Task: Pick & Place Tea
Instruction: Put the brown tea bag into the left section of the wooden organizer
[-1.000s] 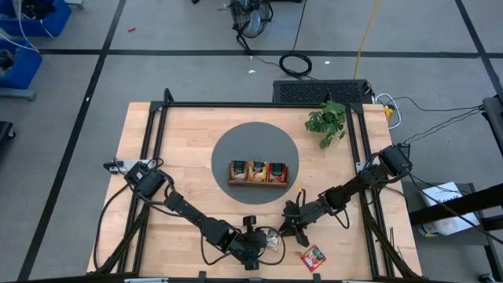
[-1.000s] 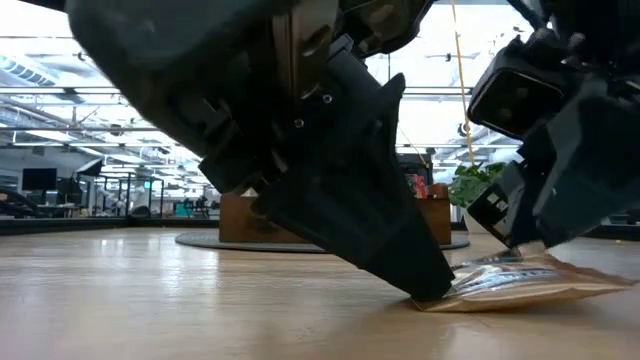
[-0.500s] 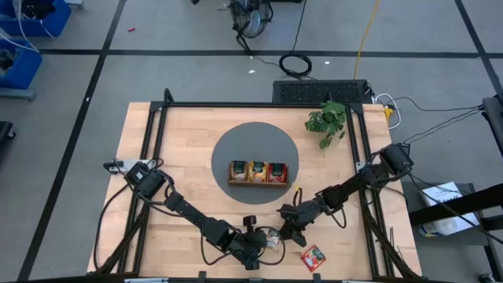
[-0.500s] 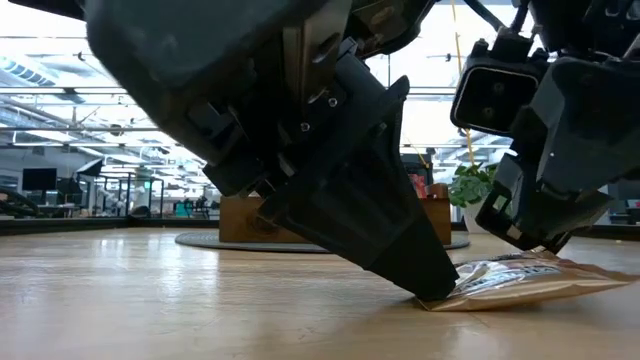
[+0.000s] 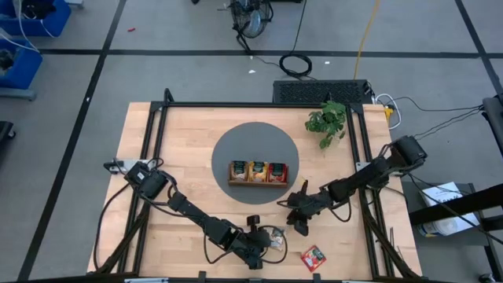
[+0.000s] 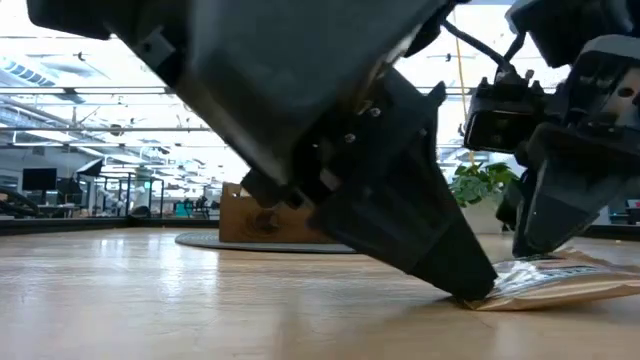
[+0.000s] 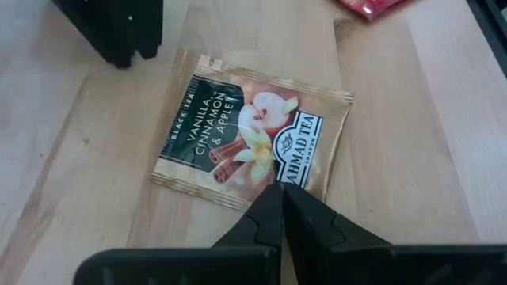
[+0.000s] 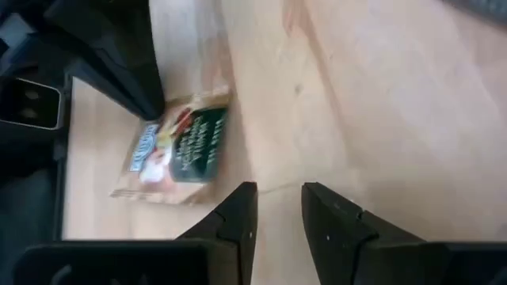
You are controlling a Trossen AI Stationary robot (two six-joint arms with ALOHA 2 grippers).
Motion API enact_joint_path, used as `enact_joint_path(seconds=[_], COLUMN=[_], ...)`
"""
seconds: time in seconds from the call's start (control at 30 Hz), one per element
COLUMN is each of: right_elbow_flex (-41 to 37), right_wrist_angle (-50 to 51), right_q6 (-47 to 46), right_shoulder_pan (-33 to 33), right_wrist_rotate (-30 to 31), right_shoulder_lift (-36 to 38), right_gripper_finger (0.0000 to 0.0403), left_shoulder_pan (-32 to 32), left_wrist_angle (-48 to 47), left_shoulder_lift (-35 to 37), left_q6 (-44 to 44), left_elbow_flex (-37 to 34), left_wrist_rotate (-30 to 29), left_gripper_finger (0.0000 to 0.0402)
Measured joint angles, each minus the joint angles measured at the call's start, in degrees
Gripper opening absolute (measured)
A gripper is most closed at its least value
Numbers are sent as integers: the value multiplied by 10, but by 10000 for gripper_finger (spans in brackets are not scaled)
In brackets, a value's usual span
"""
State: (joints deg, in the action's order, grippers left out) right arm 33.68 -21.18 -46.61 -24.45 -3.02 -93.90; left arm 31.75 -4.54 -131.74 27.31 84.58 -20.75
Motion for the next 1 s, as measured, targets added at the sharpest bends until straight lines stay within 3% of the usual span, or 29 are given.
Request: enact_joint_path(seconds=[0.17, 0.6, 1.0], right_elbow_flex=[1, 1, 3], right_wrist_angle=[0, -19, -64], right_q6=[-56, -98, -97], right_shoulder_pan=[-19, -41, -40], right_wrist_rotate=[-46, 1, -11], right_shoulder_lift=[-7, -8, -40], right_gripper_finger=[97, 112, 108], left_shoulder_pan=[-5, -5, -14], left_wrist_angle=[4, 22, 38], left_shoulder_lift=[-5, -5, -7], left_q6=[7, 0, -7], left_elbow_flex=[-1, -1, -2], left_wrist_rotate=[9, 3, -27], left_gripper_finger=[23, 23, 23])
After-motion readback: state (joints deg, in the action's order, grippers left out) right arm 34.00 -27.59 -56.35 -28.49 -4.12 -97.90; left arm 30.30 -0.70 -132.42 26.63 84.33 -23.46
